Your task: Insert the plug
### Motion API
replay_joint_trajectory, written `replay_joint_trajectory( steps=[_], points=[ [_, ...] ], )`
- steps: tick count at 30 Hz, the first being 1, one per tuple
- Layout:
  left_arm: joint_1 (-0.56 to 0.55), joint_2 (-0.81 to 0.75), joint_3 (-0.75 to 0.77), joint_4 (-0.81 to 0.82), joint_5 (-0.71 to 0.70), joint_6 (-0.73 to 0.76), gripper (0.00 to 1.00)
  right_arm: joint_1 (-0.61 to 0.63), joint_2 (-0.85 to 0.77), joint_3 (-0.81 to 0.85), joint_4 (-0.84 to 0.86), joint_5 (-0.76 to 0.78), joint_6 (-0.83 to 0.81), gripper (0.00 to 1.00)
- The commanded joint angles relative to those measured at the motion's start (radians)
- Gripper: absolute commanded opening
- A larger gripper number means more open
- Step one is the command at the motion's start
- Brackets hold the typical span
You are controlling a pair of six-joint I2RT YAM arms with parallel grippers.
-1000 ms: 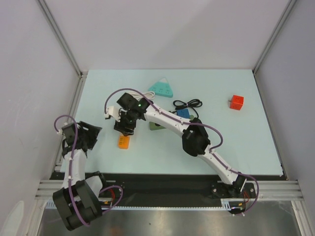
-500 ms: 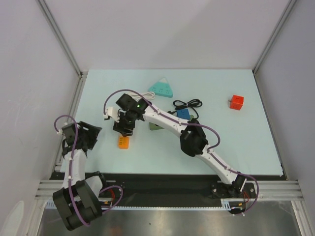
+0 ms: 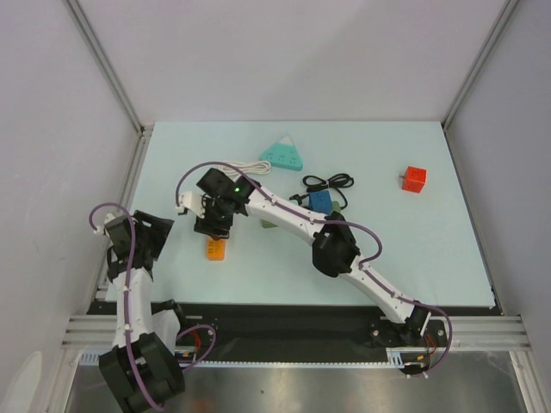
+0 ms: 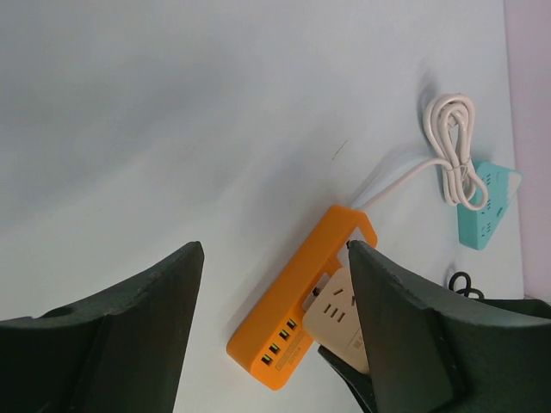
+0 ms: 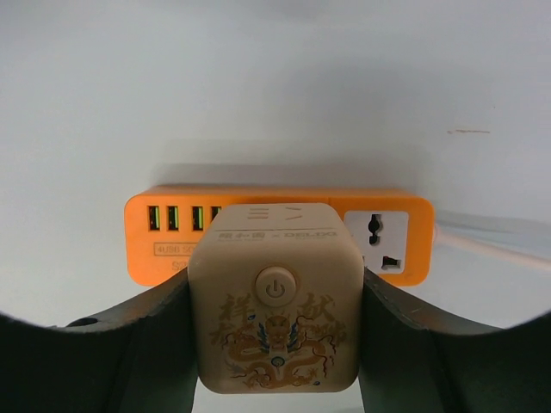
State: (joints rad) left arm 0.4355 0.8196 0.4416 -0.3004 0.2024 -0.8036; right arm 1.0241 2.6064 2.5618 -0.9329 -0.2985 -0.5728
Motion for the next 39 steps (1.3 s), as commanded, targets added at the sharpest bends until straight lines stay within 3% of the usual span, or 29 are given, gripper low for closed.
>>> replay_joint_trajectory(
  steps=[1, 7, 13, 20, 32, 35, 37, 39],
  points=[
    [0.011, -0.005, 0.031, 0.014, -0.02, 0.003, 0.74, 0.036, 0.098, -0.09, -0.115, 0.055, -0.007, 0.0],
    [0.011, -0.014, 0.032, 0.006, -0.034, 0.009, 0.74, 0.036, 0.035, -0.323, 0.028, 0.038, 0.068, 0.0],
    [0.011, -0.016, 0.045, 0.003, -0.035, 0.006, 0.74, 0.028, 0.046, -0.395, 0.063, 0.013, 0.103, 0.0],
    [0.011, -0.034, 0.045, -0.009, -0.041, 0.014, 0.73, -0.001, -0.111, -0.776, 0.426, -0.097, 0.177, 0.0],
    [0.009, -0.065, 0.066, -0.023, -0.04, 0.043, 0.74, 0.007, -0.164, -0.92, 0.634, -0.094, 0.258, 0.0],
    [0.011, -0.065, 0.069, -0.005, 0.023, 0.064, 0.74, 0.002, -0.195, -0.859, 0.589, -0.057, 0.241, 0.13],
    [0.009, -0.056, 0.078, 0.004, 0.096, 0.078, 0.74, -0.007, -0.224, -0.818, 0.548, -0.059, 0.234, 0.3],
    [0.011, -0.037, 0.088, 0.017, 0.146, 0.102, 0.74, -0.012, -0.244, -0.782, 0.54, -0.062, 0.232, 0.37]
  ],
)
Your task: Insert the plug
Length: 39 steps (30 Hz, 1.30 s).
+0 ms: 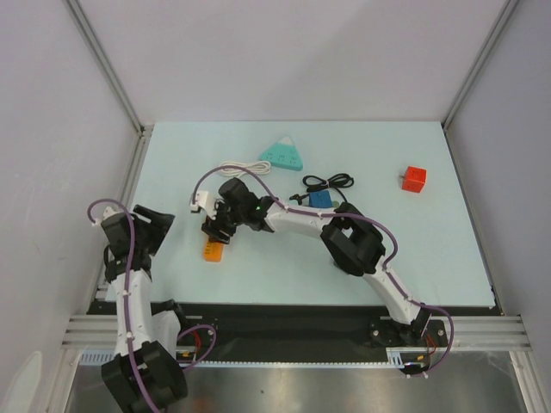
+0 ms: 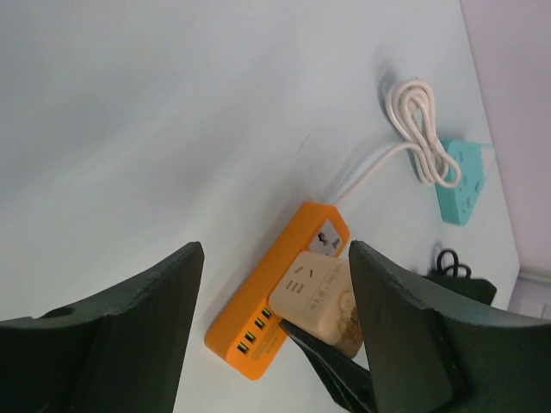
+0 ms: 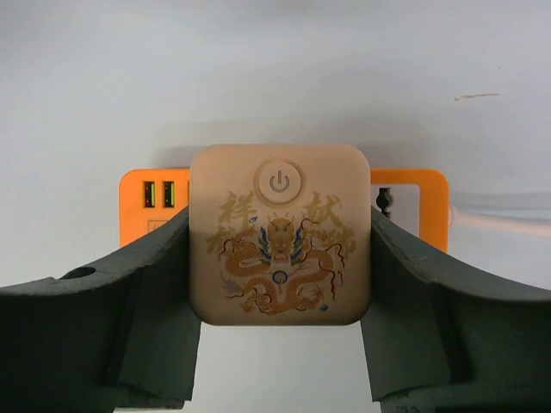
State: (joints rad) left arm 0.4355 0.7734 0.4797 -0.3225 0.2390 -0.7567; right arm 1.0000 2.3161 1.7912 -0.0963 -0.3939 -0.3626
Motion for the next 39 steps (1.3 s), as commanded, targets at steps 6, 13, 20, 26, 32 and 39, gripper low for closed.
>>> replay_joint_trajectory(
  steps=[6, 13, 20, 26, 32, 39],
  points=[
    [-0.02, 0.035, 0.086, 0.065, 0.234, 0.14, 0.74, 0.019, -0.001, 0.088, -0.333, 0.044, -0.002, 0.66],
    [-0.029, 0.01, 0.077, 0.045, 0.215, 0.14, 0.73, 0.014, -0.024, 0.174, -0.368, 0.02, -0.021, 1.0],
    [-0.04, -0.006, 0.071, 0.043, 0.23, 0.138, 0.73, 0.009, -0.089, 0.197, -0.375, 0.049, -0.018, 1.0],
    [-0.046, 0.058, 0.047, 0.109, 0.336, 0.117, 0.63, 0.0, -0.173, 0.168, -0.395, 0.069, -0.003, 0.97],
    [-0.099, 0.121, 0.014, 0.227, 0.364, 0.053, 0.2, -0.001, -0.167, 0.217, -0.421, 0.024, 0.007, 0.43],
    [-0.201, 0.193, -0.004, 0.313, 0.324, 0.023, 0.0, -0.008, -0.129, 0.214, -0.422, 0.009, 0.04, 0.0]
  ],
)
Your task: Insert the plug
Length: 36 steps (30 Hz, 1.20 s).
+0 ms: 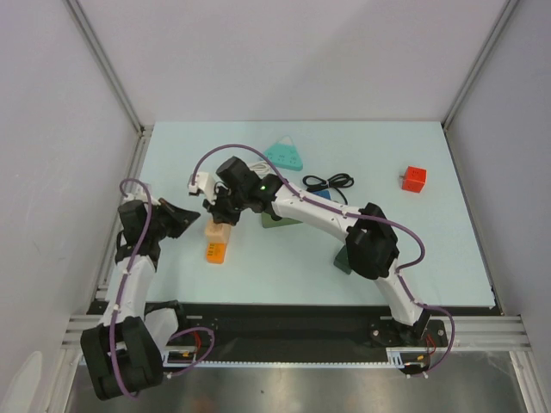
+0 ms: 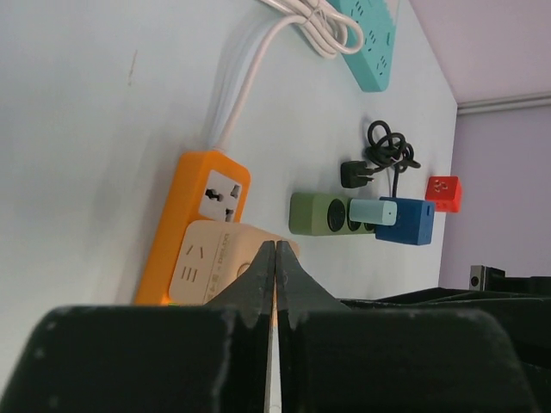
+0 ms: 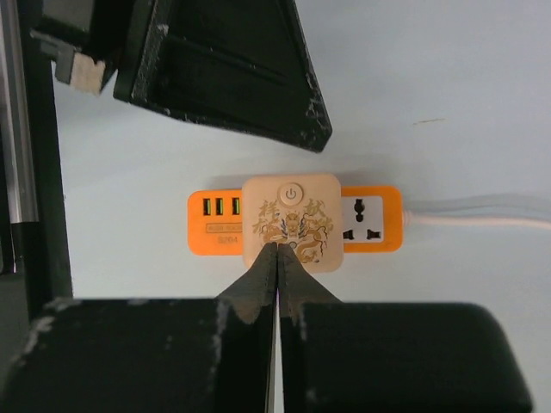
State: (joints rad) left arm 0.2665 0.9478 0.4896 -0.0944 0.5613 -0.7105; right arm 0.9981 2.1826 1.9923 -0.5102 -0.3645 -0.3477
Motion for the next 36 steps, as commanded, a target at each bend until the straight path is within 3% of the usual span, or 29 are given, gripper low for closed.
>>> replay_joint_trajectory(
  steps=[1, 6, 12, 20, 27, 36],
  points=[
    [-0.05, 0.025, -0.026, 0.09, -0.02, -0.027, 0.0, -0.007, 0.009, -0.037, 0.016, -0.017, 0.044, 0.0],
    [-0.076, 0.068, -0.068, 0.12, -0.047, -0.027, 0.0, -0.012, 0.023, -0.257, 0.165, -0.03, 0.085, 0.0],
    [-0.092, 0.091, -0.083, 0.124, -0.066, -0.021, 0.0, -0.016, -0.003, -0.303, 0.179, -0.016, 0.107, 0.0],
    [-0.105, 0.089, -0.046, 0.105, -0.066, -0.023, 0.0, -0.016, -0.026, -0.237, 0.131, -0.033, 0.111, 0.0],
    [-0.141, 0.075, -0.071, 0.102, -0.106, -0.02, 0.0, 0.008, -0.063, -0.49, 0.31, -0.011, 0.185, 0.0],
    [-0.164, 0.088, -0.079, 0.053, -0.176, -0.009, 0.0, 0.022, -0.017, -0.521, 0.368, -0.031, 0.227, 0.0]
  ],
)
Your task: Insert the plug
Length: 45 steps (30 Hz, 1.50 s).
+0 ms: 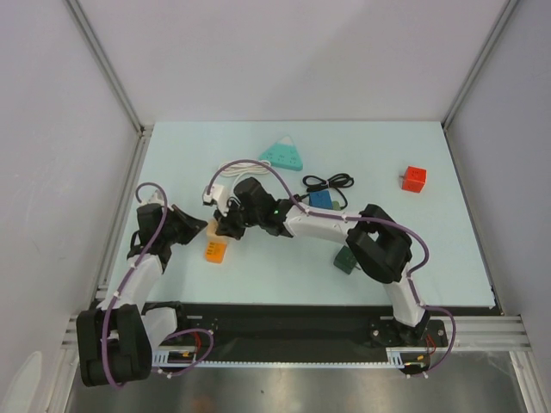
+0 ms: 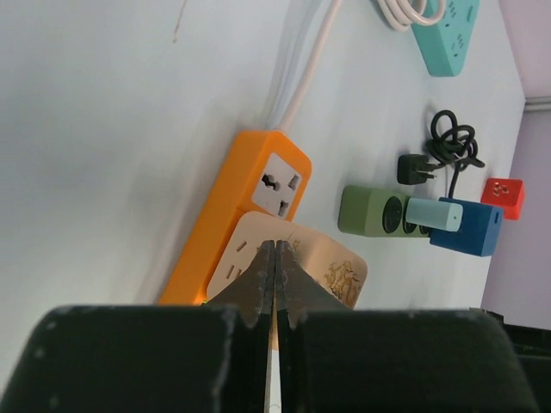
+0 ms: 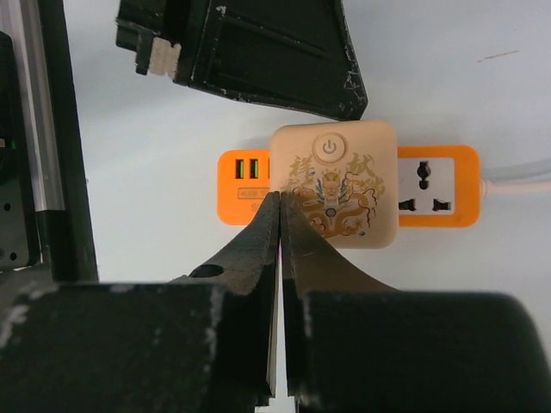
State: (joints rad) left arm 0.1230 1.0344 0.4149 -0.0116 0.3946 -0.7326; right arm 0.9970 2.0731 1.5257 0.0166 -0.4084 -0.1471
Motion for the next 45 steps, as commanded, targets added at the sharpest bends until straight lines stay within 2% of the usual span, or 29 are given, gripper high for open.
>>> replay_joint_trajectory(
  steps=[1, 6, 11, 15, 19, 24, 29, 32, 36, 39, 43, 45],
  points=[
    [-0.02, -0.003, -0.002, -0.033, -0.016, 0.018, 0.0, 0.023, 0.096, -0.05, -0.159, 0.013, 0.026, 0.0],
    [-0.019, 0.003, -0.004, -0.031, -0.034, 0.013, 0.0, 0.023, 0.142, -0.045, -0.144, 0.011, 0.035, 0.0],
    [-0.019, 0.016, -0.01, -0.019, -0.03, 0.018, 0.0, 0.022, 0.131, -0.191, -0.024, 0.016, 0.095, 0.0],
    [-0.02, 0.027, -0.004, -0.025, -0.031, 0.022, 0.0, 0.011, 0.09, -0.236, 0.04, -0.001, 0.087, 0.0],
    [-0.019, 0.021, 0.048, -0.076, -0.071, 0.03, 0.01, 0.017, 0.055, -0.153, -0.061, -0.027, 0.04, 0.0],
    [-0.016, -0.017, 0.172, -0.209, -0.192, 0.07, 0.03, 0.023, -0.043, -0.11, -0.131, 0.006, 0.012, 0.0],
    [-0.011, -0.03, 0.282, -0.231, -0.143, 0.084, 0.01, 0.012, -0.131, 0.006, -0.213, 0.017, -0.015, 0.0],
    [-0.01, -0.024, 0.266, -0.206, -0.1, 0.056, 0.0, 0.003, -0.098, 0.163, -0.296, 0.023, -0.055, 0.0],
    [-0.008, -0.013, 0.243, -0.194, -0.112, 0.055, 0.01, -0.017, -0.019, 0.327, -0.383, 0.032, -0.078, 0.0],
    [-0.008, -0.008, 0.231, -0.191, -0.105, 0.058, 0.0, -0.031, 0.034, 0.294, -0.366, 0.033, -0.066, 0.0],
    [-0.006, -0.017, 0.213, -0.198, -0.122, 0.084, 0.0, -0.031, 0.059, 0.139, -0.253, 0.022, -0.013, 0.0],
    [-0.008, -0.016, 0.203, -0.199, -0.128, 0.098, 0.0, -0.026, 0.093, 0.132, -0.259, 0.023, -0.005, 0.0]
  ],
)
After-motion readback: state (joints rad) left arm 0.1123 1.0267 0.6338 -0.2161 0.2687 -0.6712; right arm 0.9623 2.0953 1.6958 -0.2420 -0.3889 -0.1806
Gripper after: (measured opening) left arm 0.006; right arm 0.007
